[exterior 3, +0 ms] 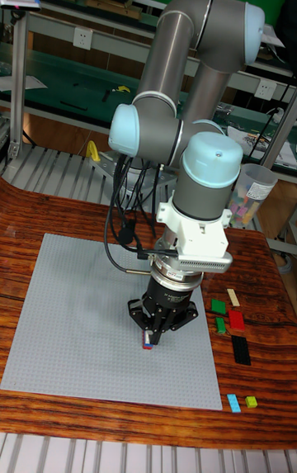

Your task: Build with small Lego blocks

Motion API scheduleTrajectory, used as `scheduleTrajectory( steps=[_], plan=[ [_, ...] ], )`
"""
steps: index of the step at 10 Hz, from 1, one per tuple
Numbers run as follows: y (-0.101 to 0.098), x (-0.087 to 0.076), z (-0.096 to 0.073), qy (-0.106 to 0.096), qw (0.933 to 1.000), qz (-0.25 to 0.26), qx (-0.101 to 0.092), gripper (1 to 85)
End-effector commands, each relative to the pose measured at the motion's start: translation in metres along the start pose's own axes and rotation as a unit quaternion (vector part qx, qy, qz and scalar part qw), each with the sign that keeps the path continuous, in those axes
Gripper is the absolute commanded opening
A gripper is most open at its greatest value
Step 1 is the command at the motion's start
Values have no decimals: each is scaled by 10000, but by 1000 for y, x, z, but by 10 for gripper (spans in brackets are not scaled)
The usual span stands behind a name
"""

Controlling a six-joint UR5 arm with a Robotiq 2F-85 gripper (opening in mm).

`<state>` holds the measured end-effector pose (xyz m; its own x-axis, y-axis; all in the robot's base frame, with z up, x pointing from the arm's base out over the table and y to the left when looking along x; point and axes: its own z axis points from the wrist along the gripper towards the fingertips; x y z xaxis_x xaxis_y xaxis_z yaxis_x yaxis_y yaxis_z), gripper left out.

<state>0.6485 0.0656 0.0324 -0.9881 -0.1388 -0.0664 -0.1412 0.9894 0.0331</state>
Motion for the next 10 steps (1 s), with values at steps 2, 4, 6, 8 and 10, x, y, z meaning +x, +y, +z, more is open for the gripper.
scheduleTrajectory(
  steps=[2, 4, 6, 8, 10],
  plan=[
    [1, 10, -24, 145, 9998, 42, -121, 13],
    [10, 12, -31, 144, 9998, 81, -128, 13],
    [15, 10, -31, 115, 9996, 206, -177, 13],
    [11, 11, -31, 125, 9998, 79, -95, 13],
    [8, 11, -31, 132, 9994, -314, -54, 13]
  ],
)
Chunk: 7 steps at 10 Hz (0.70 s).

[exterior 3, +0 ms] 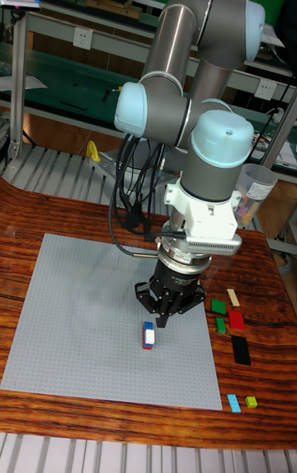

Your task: Build with small Lego blocks

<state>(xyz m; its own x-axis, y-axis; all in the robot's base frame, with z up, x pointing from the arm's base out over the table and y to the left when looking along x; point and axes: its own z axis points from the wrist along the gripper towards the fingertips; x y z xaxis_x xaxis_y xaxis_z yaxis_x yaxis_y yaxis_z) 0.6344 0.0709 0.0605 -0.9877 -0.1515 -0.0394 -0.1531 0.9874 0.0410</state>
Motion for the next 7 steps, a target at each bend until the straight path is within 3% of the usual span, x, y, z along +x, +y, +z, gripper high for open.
scheduleTrajectory(
  steps=[1, 2, 4, 5, 7],
  plan=[
    [-2, -3, -3, -56, 9993, -365, 41, 13],
    [-6, -6, -3, -105, 9991, -407, 106, 13],
    [5, -7, -3, -130, 9997, -152, -103, 13],
    [4, -5, -3, -88, 9998, 123, -89, 13],
    [-7, 2, -3, 27, 9986, 506, 126, 13]
  ],
)
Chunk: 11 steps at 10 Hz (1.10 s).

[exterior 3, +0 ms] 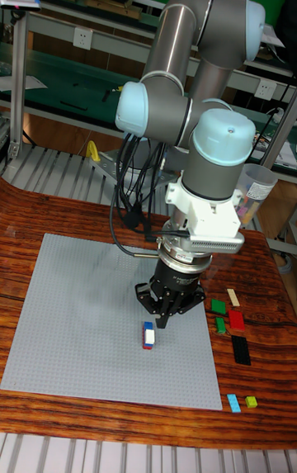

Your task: Build with small Lego blocks

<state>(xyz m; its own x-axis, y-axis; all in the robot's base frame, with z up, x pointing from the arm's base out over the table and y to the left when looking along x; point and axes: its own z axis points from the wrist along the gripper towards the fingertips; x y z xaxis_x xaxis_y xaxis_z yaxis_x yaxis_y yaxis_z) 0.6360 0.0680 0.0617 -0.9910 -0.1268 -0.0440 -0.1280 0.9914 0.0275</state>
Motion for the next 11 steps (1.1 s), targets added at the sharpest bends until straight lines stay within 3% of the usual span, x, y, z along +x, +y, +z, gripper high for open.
scheduleTrajectory(
  steps=[1, 3, 5, 7, 9, 10, 11],
  plan=[
    [-3, 3, -1, 57, 9994, 352, 47, 13],
    [-31, 5, -4, 149, 9998, 81, 143, 13],
    [-79, 4, 1, 134, 9991, -387, -108, 13],
    [-76, 11, 0, 169, 9995, -47, -255, 13],
    [-97, 1, 0, -9, 9995, 270, 146, 13],
    [-95, 0, 0, -28, 9996, 271, 117, 13],
    [-101, 2, -2, 25, 9992, 345, 204, 13]
  ],
)
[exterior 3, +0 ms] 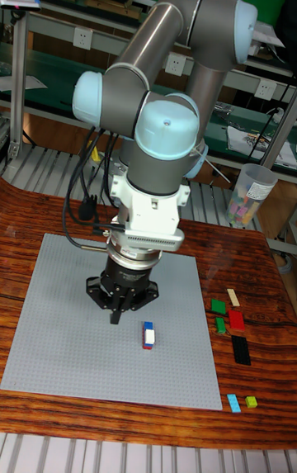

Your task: Build with small Lego blocks

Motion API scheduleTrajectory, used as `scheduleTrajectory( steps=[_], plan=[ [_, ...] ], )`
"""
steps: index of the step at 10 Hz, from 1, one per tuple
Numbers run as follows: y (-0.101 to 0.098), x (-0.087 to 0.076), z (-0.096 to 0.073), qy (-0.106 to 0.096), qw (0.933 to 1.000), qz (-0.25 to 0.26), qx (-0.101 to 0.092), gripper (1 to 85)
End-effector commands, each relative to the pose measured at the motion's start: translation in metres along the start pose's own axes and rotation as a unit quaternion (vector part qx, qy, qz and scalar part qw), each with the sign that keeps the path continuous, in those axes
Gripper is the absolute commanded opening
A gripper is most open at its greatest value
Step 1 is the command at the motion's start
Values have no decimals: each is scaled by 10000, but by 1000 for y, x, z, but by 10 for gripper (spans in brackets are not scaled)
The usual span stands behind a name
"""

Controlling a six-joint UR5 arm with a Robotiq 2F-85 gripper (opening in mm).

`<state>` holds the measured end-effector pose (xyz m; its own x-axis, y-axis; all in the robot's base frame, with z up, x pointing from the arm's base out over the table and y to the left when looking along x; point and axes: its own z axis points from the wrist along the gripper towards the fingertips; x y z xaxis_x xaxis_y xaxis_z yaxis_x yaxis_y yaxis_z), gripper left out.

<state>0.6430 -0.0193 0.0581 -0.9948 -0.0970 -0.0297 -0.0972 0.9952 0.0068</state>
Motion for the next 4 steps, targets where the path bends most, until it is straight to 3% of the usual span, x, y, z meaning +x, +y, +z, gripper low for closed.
scheduleTrajectory(
  steps=[1, 4],
  plan=[
    [-10, -1, -3, 8, 9996, 288, 81, 13],
    [7, -10, -11, 19, 9992, 389, 34, 13]
  ],
)
